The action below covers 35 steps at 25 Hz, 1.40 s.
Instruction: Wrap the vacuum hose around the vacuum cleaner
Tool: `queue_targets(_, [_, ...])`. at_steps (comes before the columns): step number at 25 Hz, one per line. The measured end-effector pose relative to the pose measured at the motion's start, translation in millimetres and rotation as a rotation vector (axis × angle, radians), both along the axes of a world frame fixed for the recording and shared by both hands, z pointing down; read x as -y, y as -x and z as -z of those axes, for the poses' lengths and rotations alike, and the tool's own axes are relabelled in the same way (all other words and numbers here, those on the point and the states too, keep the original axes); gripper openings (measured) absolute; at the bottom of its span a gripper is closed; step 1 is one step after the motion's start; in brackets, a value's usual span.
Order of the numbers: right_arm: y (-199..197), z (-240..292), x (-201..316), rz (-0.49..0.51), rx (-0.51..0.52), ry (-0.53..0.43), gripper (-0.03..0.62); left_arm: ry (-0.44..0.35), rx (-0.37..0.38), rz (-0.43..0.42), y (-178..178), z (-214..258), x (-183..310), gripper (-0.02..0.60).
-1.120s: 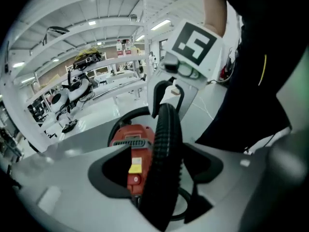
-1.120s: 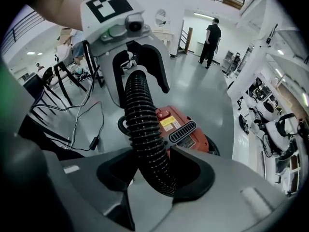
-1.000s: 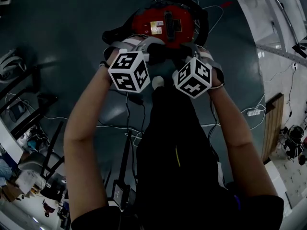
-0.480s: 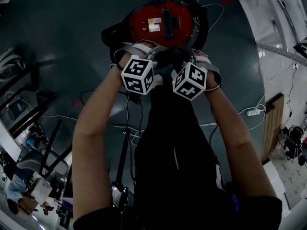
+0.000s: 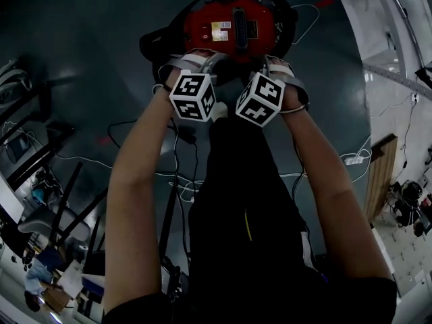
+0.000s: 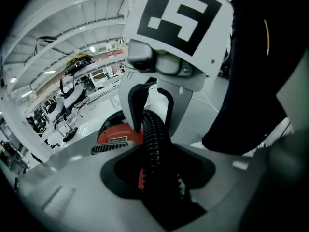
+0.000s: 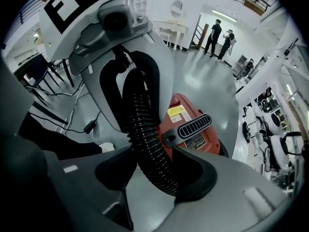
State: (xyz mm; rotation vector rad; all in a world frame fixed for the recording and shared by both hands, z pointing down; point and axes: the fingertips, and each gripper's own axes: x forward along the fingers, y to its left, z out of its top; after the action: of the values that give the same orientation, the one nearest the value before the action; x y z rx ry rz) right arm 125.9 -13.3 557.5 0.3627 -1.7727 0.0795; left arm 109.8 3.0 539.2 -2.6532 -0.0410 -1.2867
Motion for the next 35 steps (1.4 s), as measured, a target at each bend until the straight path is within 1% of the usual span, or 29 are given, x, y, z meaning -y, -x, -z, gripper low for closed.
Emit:
queue_targets(3, [-4.4, -11.1, 2.2, 0.027, -0.008, -0.006, 0.232, -0.035, 0.013, 0.016, -4.5, -10.8, 0.8, 0.19])
queue_targets(6, [-8.1, -20.4, 5.1, 0.074, -0.024, -0.065, 0.233, -0.068, 0.019, 0.044, -9.0, -21.4, 1.0, 0.192])
queue_targets(8, [-8.6, -24.8, 6.9, 0.101, -0.029, -0.106, 0.233, -0.075, 0.015, 0.072, -9.4, -26.8, 1.6, 0.192])
queue_targets(10, [-10.5, -29.9, 8.8, 0.128, -0.038, -0.145, 0.233, -0.041, -0.004, 0.111, -10.2, -31.6, 0.8, 0.19])
queue_targets(12, [-12.6, -33.7, 10.2, 0.157, -0.038, -0.186, 0.233, 0.027, -0.03, 0.148, -12.3, -34.3, -1.8, 0.205])
queue_targets(13, [-13.6, -34.6, 10.0, 0.165, -0.029, -0.201, 0.233, 0.054, -0.037, 0.157, -13.5, -35.1, -3.3, 0.215])
queue_targets(15, [-15.7, -34.6, 10.3, 0.167, -0.004, -0.225, 0.233, 0.078, -0.039, 0.151, -15.9, -35.8, -5.1, 0.224])
queue_targets(18, [-16.4, -32.2, 14.0, 0.156, 0.013, -0.255, 0.237, 0.077, -0.034, 0.131, -16.4, -34.5, -4.6, 0.25])
queue_targets(22, [-14.3, -29.6, 17.0, 0.174, -0.018, -0.285, 0.238, 0.074, -0.029, 0.13, -14.2, -31.8, -4.0, 0.257])
queue_targets(26, [-14.6, -27.9, 19.5, 0.187, -0.04, -0.306, 0.241, 0.051, -0.027, 0.158, -12.2, -30.6, 3.4, 0.258])
queue_targets(28, [-15.8, -29.0, 18.9, 0.182, -0.045, -0.316, 0.241, 0.032, 0.003, 0.184, -9.2, -34.6, 9.7, 0.253])
queue_targets(29, [-16.1, -31.0, 17.5, 0.17, -0.045, -0.309, 0.308, 0.03, 0.025, 0.195, -7.1, -38.2, 12.0, 0.233])
queue_targets(30, [-16.4, -33.5, 16.1, 0.153, -0.044, -0.295, 0.39, 0.04, 0.046, 0.203, -5.1, -42.1, 12.7, 0.223])
queue_targets(33, [-16.0, -35.6, 15.7, 0.102, -0.03, -0.278, 0.383, 0.085, 0.087, 0.209, -2.1, -51.7, 9.0, 0.218])
queue_targets(35, [-15.4, -31.3, 20.2, 0.091, -0.023, -0.315, 0.387, 0.086, 0.097, 0.213, -1.3, -54.1, 7.9, 0.218])
